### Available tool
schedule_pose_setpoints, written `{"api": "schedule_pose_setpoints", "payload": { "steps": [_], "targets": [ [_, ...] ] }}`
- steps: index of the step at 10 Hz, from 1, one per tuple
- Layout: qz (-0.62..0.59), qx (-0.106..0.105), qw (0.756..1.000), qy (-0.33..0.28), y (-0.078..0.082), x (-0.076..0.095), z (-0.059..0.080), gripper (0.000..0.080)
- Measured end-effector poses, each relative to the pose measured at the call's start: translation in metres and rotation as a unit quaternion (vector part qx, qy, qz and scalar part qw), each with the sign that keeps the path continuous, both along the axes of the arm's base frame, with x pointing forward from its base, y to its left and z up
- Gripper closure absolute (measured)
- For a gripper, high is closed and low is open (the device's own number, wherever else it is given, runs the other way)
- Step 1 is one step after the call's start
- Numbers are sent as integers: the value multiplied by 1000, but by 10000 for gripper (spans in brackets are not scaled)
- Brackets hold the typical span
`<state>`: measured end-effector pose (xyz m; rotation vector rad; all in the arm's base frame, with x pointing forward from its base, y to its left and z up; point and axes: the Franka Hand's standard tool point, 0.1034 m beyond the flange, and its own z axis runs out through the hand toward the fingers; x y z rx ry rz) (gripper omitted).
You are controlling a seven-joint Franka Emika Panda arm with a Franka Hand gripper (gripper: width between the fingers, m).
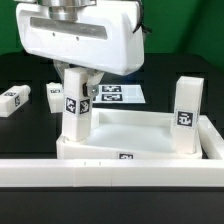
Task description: Assemble desk
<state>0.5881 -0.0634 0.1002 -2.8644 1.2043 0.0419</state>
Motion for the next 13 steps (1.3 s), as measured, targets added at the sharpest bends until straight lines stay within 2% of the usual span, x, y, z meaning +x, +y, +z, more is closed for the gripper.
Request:
{"api": "schedule_pose_setpoints", "payload": {
  "steps": [1,2,3,4,5,10,11,13],
  "targets": [
    [-12,0,1000,1,0,0,-1,499],
    [-5,0,1000,1,0,0,-1,265],
    [20,-2,1000,2,0,-1,-1,265],
    [61,-12,998,4,2,-1,0,177],
    [104,-22,994,5,8,0,0,156],
    [268,-18,963,3,6,-1,-1,151],
    [354,-30,935,3,3,-1,-1,151],
    [463,-35,886,0,0,-2,1,151]
  ]
}}
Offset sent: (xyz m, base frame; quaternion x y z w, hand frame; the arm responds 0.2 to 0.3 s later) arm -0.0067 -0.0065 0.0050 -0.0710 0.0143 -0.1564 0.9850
